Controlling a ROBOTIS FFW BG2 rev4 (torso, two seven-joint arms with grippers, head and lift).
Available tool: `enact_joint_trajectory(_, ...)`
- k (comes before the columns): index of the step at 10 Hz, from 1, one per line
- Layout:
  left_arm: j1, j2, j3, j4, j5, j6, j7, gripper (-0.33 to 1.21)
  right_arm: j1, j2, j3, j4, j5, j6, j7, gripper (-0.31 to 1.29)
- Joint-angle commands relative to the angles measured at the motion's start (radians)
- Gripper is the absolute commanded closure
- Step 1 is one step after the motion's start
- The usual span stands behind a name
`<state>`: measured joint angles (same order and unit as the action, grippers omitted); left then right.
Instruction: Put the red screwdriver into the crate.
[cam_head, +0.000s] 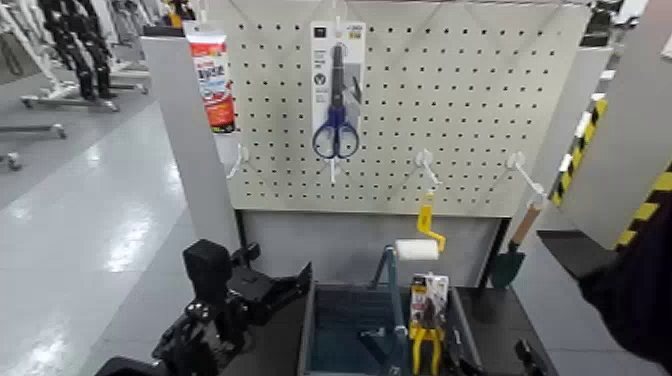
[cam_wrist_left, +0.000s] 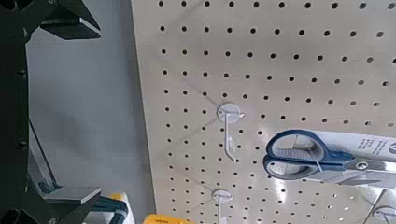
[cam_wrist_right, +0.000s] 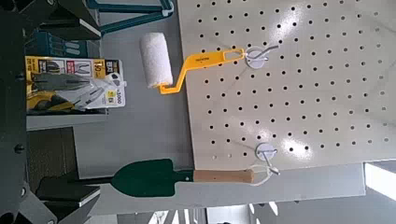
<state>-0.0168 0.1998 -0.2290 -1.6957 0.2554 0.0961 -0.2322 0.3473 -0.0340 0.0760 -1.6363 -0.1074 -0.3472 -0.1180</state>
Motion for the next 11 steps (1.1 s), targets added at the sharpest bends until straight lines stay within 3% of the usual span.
enact_joint_trajectory(1,0.075,-0.008,0.028,-0.006,-0.074,-0.096,0.054,0.13,0.002,0.002,-0.002,0.001,0.002,-0.010,0.000,0.13)
enact_joint_trajectory(7,0.232,-0.011,0.054,-0.007,-0.171,-0.268,0.272,0.13,0.006,0.003,-0.002,-0.002,0.009,-0.016,0.005,0.13)
enact_joint_trajectory(11,0.264,-0.013,0.043,-0.009,-0.179,-0.302,0.304,0.13,0.006,0.005,-0.005,-0.003,0.020,-0.009,0.005,0.13)
